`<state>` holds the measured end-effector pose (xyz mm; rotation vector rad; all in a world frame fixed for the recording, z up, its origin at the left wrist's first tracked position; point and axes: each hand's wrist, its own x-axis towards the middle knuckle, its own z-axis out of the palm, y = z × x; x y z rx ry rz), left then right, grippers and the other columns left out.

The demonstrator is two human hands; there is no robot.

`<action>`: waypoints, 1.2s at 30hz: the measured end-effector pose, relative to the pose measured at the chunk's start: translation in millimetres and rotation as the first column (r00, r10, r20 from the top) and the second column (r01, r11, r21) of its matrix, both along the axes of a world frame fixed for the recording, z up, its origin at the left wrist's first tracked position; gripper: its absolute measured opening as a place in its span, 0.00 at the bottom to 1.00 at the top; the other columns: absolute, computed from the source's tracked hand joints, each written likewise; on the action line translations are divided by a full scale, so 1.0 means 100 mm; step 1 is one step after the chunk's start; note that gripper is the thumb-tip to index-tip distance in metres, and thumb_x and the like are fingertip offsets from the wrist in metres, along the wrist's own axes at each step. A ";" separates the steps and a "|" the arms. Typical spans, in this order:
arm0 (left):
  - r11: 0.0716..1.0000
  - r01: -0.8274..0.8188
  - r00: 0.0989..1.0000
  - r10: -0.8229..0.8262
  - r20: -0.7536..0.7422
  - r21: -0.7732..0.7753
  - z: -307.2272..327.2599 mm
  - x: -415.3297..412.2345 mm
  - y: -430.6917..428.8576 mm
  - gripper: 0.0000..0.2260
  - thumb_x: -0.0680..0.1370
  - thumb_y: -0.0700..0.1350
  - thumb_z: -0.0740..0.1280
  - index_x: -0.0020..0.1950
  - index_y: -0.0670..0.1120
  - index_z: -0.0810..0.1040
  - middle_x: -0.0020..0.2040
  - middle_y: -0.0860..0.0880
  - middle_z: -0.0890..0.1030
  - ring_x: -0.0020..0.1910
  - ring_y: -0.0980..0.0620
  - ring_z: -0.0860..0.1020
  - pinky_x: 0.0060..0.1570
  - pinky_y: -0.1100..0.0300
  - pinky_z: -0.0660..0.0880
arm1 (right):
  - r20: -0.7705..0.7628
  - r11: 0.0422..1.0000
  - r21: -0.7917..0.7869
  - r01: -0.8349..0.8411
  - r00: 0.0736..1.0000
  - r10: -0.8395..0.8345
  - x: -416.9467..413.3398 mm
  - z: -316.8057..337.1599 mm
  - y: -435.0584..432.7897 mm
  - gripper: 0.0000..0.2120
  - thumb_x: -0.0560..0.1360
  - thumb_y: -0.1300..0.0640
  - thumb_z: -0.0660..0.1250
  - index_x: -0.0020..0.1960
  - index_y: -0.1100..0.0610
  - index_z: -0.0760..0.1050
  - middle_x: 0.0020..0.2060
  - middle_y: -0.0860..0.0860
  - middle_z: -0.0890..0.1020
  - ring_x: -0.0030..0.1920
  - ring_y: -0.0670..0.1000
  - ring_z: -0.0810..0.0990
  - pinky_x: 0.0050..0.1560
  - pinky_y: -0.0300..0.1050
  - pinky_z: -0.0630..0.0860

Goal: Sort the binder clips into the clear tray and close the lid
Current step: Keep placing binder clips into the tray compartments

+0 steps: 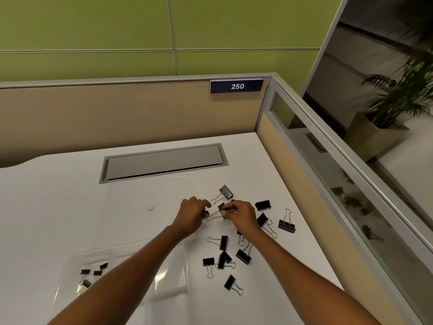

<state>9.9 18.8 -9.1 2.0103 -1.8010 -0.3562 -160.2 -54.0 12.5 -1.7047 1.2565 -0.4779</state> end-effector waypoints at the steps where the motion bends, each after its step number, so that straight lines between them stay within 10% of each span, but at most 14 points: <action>1: 1.000 -0.026 0.999 0.025 -0.031 -0.006 0.03 0.03 0.06 0.10 0.76 0.42 0.67 0.56 0.47 0.78 0.47 0.48 0.83 0.50 0.48 0.74 0.49 0.54 0.63 | 0.009 1.000 -0.003 -0.006 1.000 0.006 0.05 0.02 0.05 0.08 0.69 0.64 0.74 0.48 0.63 0.82 0.38 0.54 0.83 0.35 0.43 0.80 0.36 0.25 0.73; 18: 0.948 -0.315 0.946 0.310 -0.097 -0.049 0.42 0.71 1.82 0.04 0.70 0.43 0.73 0.41 0.52 0.81 0.39 0.56 0.82 0.49 0.52 0.71 0.44 0.55 0.60 | -0.025 0.971 -0.078 -0.226 0.974 0.224 0.97 0.19 1.39 0.06 0.67 0.58 0.75 0.43 0.54 0.84 0.38 0.48 0.85 0.46 0.50 0.82 0.49 0.43 0.78; 36: 0.933 -0.308 0.944 0.275 0.184 0.187 0.26 0.91 3.50 0.05 0.71 0.53 0.70 0.43 0.54 0.83 0.70 0.58 0.67 0.71 0.45 0.53 0.62 0.48 0.52 | -0.316 0.806 -0.334 -0.488 0.864 0.392 1.31 0.07 3.00 0.07 0.71 0.46 0.69 0.47 0.46 0.82 0.47 0.47 0.77 0.58 0.52 0.63 0.52 0.45 0.57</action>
